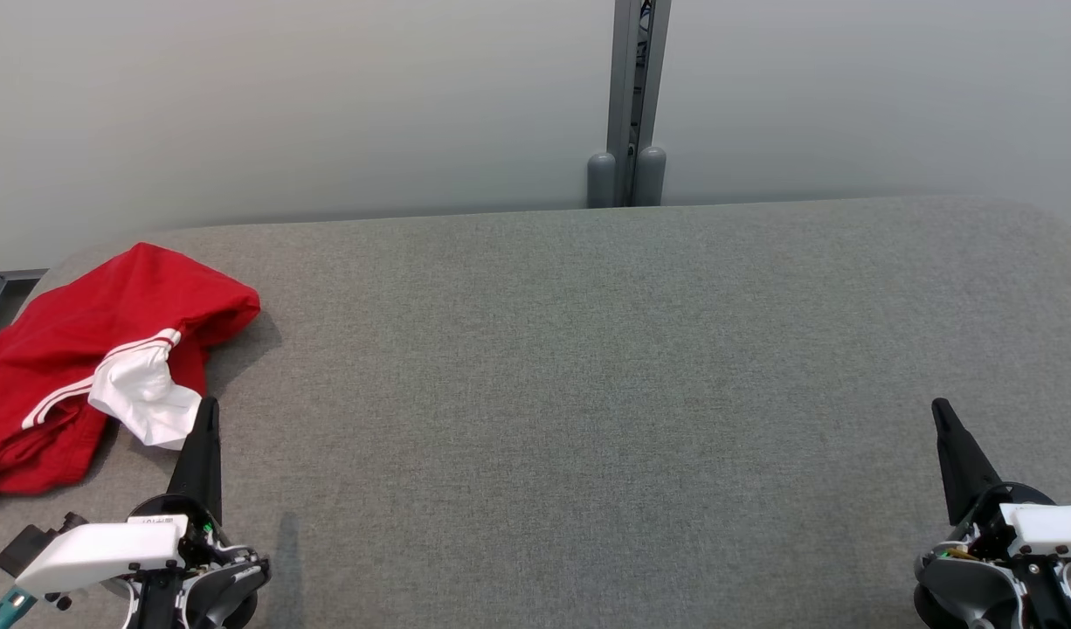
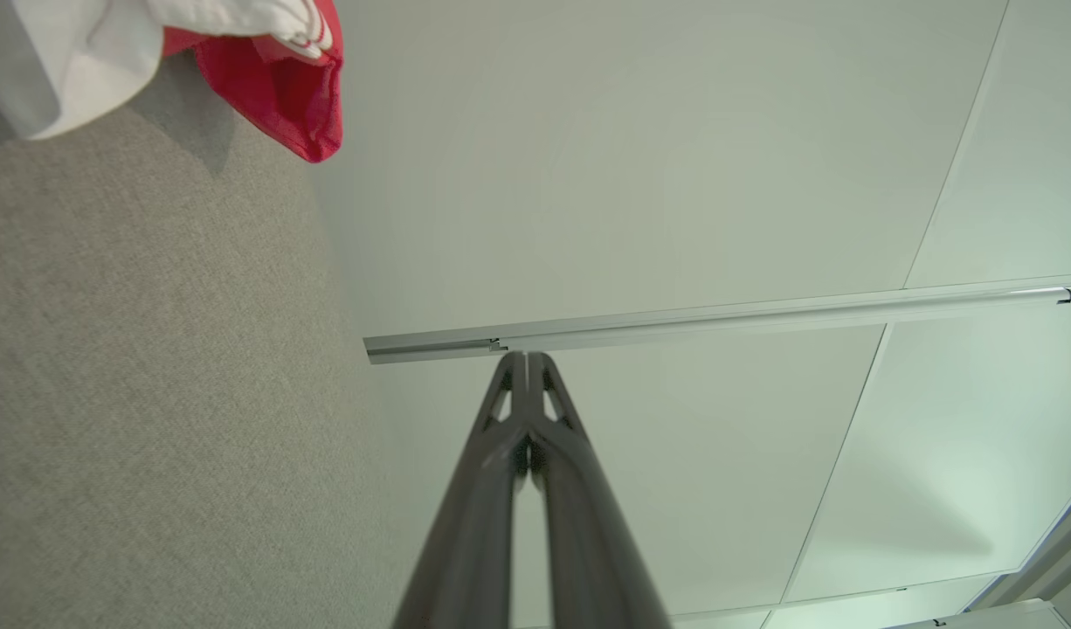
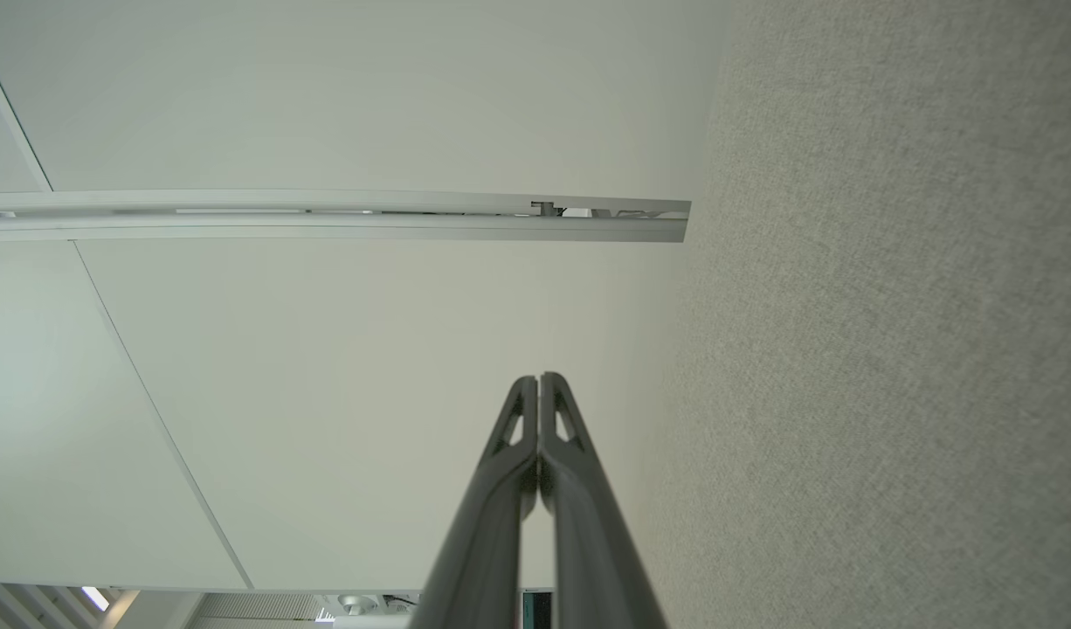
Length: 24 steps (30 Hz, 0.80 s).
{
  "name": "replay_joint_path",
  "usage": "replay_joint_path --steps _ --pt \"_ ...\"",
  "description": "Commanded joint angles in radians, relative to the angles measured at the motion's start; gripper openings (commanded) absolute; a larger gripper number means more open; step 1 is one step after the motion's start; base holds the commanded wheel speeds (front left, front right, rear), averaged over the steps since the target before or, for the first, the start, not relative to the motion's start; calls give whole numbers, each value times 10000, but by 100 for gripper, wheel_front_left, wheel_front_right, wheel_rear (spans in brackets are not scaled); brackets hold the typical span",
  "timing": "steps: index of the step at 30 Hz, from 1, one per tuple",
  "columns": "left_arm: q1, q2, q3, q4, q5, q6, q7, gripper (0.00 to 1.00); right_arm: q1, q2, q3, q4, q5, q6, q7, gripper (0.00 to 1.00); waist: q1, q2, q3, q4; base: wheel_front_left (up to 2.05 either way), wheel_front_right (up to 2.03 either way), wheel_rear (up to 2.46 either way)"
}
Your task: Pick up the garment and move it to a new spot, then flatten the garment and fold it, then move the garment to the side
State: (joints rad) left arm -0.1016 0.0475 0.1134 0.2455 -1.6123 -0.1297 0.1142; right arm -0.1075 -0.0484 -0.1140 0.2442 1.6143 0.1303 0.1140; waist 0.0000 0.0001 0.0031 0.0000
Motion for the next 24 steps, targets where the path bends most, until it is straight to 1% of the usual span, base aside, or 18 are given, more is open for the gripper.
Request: replay_joint_path --steps 1,24 --pt "-150 54 32 -23 -15 -26 28 0 -49 -41 -5 24 -31 6 34 0 0 -1 0 0 0 0 0" --pt "-150 54 32 -23 -15 -26 27 0 -49 -42 -3 24 -30 6 32 0 0 -1 0 0 0 0 0"
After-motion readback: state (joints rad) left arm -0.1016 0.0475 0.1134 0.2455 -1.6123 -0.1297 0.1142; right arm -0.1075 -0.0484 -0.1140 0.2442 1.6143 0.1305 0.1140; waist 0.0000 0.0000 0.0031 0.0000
